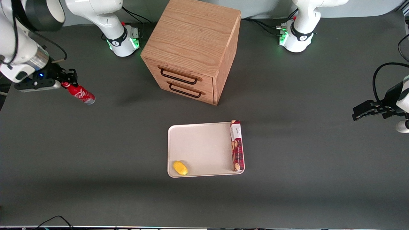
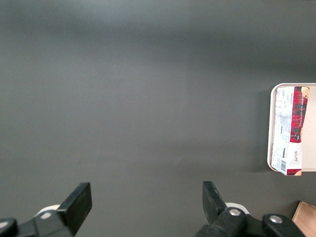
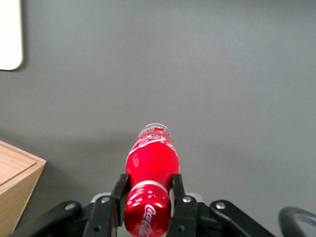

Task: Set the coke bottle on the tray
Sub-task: 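Lift the bottle and carry it with the right gripper toward the white tray, then lower the bottle onto the tray beside the yellow lemon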

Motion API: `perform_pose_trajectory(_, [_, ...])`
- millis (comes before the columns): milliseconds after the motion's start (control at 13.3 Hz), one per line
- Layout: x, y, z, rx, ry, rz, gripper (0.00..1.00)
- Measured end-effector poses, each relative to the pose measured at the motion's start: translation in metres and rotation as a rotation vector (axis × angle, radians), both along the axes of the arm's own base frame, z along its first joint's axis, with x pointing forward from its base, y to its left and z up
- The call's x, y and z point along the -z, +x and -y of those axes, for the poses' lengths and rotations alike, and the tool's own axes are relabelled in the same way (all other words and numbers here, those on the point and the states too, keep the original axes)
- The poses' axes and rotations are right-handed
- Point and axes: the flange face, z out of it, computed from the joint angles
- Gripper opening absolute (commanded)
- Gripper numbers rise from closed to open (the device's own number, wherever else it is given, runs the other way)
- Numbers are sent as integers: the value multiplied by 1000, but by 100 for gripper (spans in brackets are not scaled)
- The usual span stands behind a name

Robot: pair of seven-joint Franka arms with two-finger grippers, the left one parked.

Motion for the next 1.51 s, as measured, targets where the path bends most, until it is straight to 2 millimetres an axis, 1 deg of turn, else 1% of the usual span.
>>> perform_pose_trajectory(75, [-15,2,-8,-14,-2,12,0])
perform_pose_trajectory(151, [-22,4,-12,-24,-2,22,0])
perform_pose_trajectory(226, [-23,6,-19,-36,-1,26,0])
perform_pose_trajectory(301, [-24,10,-30,-51,4,28,0])
perform_pose_trajectory(377, [-25,13,-47,-67,10,30,0])
perform_pose_trajectory(527, [-26,16,-96,-101,17,36,0])
perform_pose_trajectory(678, [-26,20,-153,-75,18,45,0])
perform_pose_trajectory(829, [-21,31,-213,-37,34,44,0])
perform_pose_trajectory(904, [-15,39,-238,-19,53,40,0])
perform_pose_trajectory(979, [-6,51,-258,-10,70,37,0])
perform_pose_trajectory(1055, [7,64,-273,-5,82,38,0])
perform_pose_trajectory(1130, [24,79,-284,-4,87,40,0])
perform_pose_trajectory(1281, [72,105,-299,-1,82,39,0])
perform_pose_trajectory(1432, [121,124,-312,-4,79,46,0])
perform_pose_trajectory(1507, [140,133,-318,-6,76,46,0])
